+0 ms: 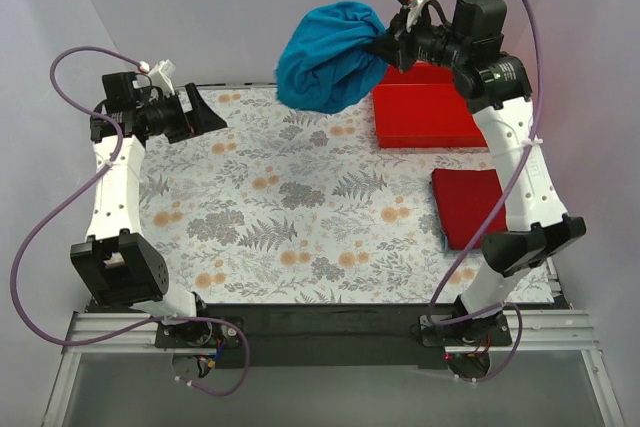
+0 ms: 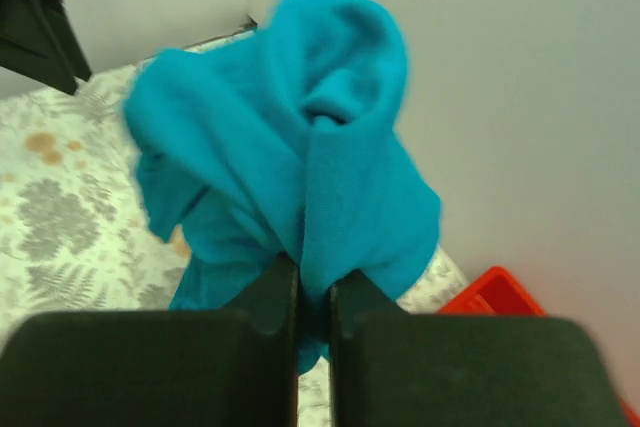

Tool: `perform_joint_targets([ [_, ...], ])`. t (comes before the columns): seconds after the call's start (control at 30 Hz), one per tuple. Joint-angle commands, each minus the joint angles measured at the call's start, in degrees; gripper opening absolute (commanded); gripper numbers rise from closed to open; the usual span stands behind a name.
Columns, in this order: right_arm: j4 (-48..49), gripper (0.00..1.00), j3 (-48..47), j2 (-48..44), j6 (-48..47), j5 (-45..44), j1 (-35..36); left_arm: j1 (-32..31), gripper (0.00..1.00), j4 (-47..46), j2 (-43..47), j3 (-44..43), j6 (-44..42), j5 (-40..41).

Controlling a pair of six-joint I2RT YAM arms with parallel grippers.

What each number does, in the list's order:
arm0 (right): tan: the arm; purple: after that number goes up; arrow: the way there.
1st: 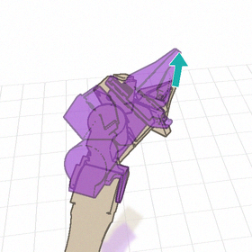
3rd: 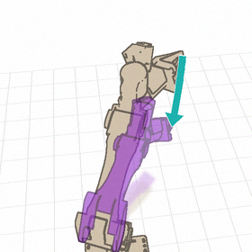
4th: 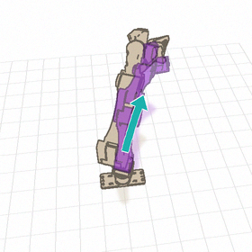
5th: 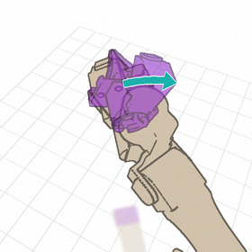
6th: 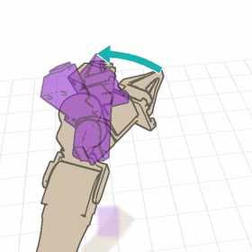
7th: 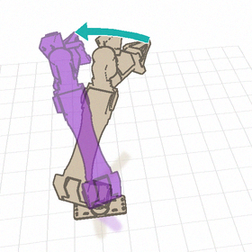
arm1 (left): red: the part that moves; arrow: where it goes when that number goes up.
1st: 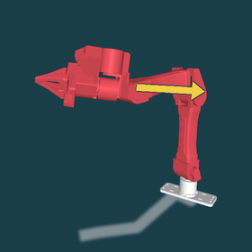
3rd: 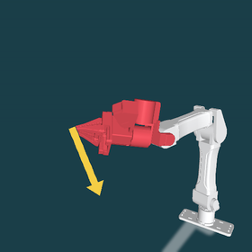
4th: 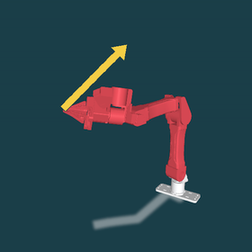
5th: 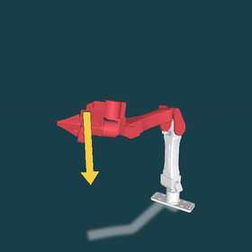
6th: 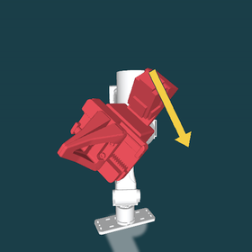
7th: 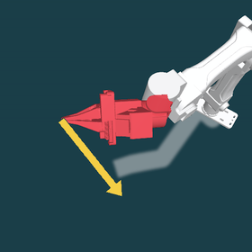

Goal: Fold and stack the t-shirts
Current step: Move the tshirt to the center of the board, then flatten the tshirt out

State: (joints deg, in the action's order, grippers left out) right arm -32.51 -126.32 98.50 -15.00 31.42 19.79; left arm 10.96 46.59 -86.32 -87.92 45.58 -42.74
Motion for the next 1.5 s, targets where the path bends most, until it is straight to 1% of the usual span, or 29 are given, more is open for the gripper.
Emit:
perform_joint_targets([
  [0.0,1.49,0.25,5.27,-1.54,5.41,-0.13,-1.16,0.82,0.87,0.86,2.21,-2.17,0.04,-2.88],
  [0.03,1.49,0.42,12.17,-2.60,5.60,-2.22,-1.16,0.82,0.87,1.31,2.30,-2.17,-1.53,-2.26],
  [0.07,1.57,0.73,15.98,-3.74,5.60,-4.33,-1.16,0.82,0.87,2.27,2.47,-1.65,-2.68,-1.65],
  [0.1,1.40,0.85,19.59,-6.01,5.43,-5.92,-1.51,0.82,0.87,3.15,2.65,-1.29,-4.08,-1.38],
  [0.13,0.44,0.94,23.71,-6.91,4.82,-7.32,-1.77,0.82,0.87,3.85,3.17,-0.85,-6.01,-0.60],
  [0.17,-0.44,0.98,30.11,-7.79,4.46,-7.77,-2.12,0.82,0.87,5.34,3.53,0.19,-9.34,0.28],
  [0.23,-4.29,0.98,36.21,-9.81,2.54,-8.04,-2.56,0.73,0.87,7.10,4.41,1.87,-14.18,1.25],
  [0.27,-5.71,0.98,41.28,-10.25,1.39,-7.78,-2.56,0.82,0.87,8.16,5.19,4.05,-19.69,1.34],
  [0.3,-6.94,0.98,43.51,-11.30,0.08,-7.25,-2.48,0.82,0.87,10.17,5.72,5.20,-22.27,1.34],
  [0.37,-8.96,0.98,48.42,-12.97,-3.88,-4.45,-2.56,0.73,0.87,12.46,7.73,8.10,-29.11,-1.10],
  [0.4,-8.89,0.98,52.89,-15.24,-4.50,-3.57,-2.48,0.55,0.87,14.56,8.71,11.68,-35.76,-2.25],
  [0.5,-8.97,0.97,59.15,-17.11,-4.51,-1.19,-1.69,-2.07,0.84,13.71,13.98,18.73,-44.22,-2.79],
  [0.53,-9.06,0.95,60.22,-17.11,-4.16,-0.49,-1.34,-4.87,0.82,13.36,15.38,23.54,-45.40,-2.79],
  [0.57,-9.15,0.90,61.19,-17.02,-3.89,-0.22,-0.99,-6.46,0.81,12.57,16.61,25.58,-48.02,-2.61],
  [0.6,-8.97,0.88,63.37,-16.76,-3.63,-0.13,-0.20,-8.48,0.80,12.13,18.98,28.04,-49.96,-1.48],
  [0.63,-8.80,0.87,64.26,-16.59,-3.37,0.22,0.24,-13.89,0.76,11.25,20.04,32.24,-52.41,-0.08],
  [0.67,-8.45,0.84,65.32,-16.32,-3.10,0.48,0.77,-16.21,0.75,10.11,21.01,34.81,-53.13,1.24],
  [0.7,-7.05,0.82,66.11,-15.54,-2.06,0.48,1.99,-18.41,0.75,6.62,22.94,36.92,-53.32,5.09],
  [0.73,-6.08,0.81,67.42,-15.09,-1.61,0.22,2.96,-22.43,0.72,4.50,23.56,40.60,-52.71,7.21],
  [0.8,-2.41,0.76,68.75,-14.30,-0.29,-0.91,5.68,-25.62,0.71,1.05,23.83,42.56,-53.14,9.68],
  [0.9,0.25,0.73,70.16,-12.99,1.81,-3.64,9.55,-27.57,0.69,1.22,23.13,42.83,-54.20,8.38],
  [0.93,1.21,0.72,70.51,-12.46,2.43,-4.52,10.17,-28.88,0.68,1.05,23.65,42.66,-54.28,5.68],
  [1.03,2.54,0.72,71.74,-10.79,3.31,-4.44,11.41,-32.75,0.66,-2.28,26.63,44.58,-54.81,2.85],
  [1.07,3.24,0.71,72.18,-9.30,3.92,-3.83,11.41,-35.89,0.66,-8.03,29.95,47.90,-54.72,4.58],
  [1.1,3.51,0.72,72.18,-8.68,4.28,-3.82,11.50,-39.32,0.65,-10.18,30.59,49.23,-54.72,5.90],
  [1.2,4.56,0.71,71.31,-6.22,5.77,-4.09,11.59,-45.21,0.63,-15.82,30.17,52.75,-56.03,11.26],
  [1.3,4.56,0.70,69.99,-4.37,6.57,-4.26,11.59,-48.30,0.60,-19.07,27.19,54.86,-56.83,15.05],
  [1.4,4.48,0.66,69.37,-3.93,6.48,-4.87,11.67,-49.89,0.60,-23.64,24.99,56.54,-56.40,18.03],
  [1.47,4.30,0.64,69.54,-4.63,6.31,-5.05,11.67,-50.51,0.57,-26.53,23.58,58.12,-56.31,20.14],
])
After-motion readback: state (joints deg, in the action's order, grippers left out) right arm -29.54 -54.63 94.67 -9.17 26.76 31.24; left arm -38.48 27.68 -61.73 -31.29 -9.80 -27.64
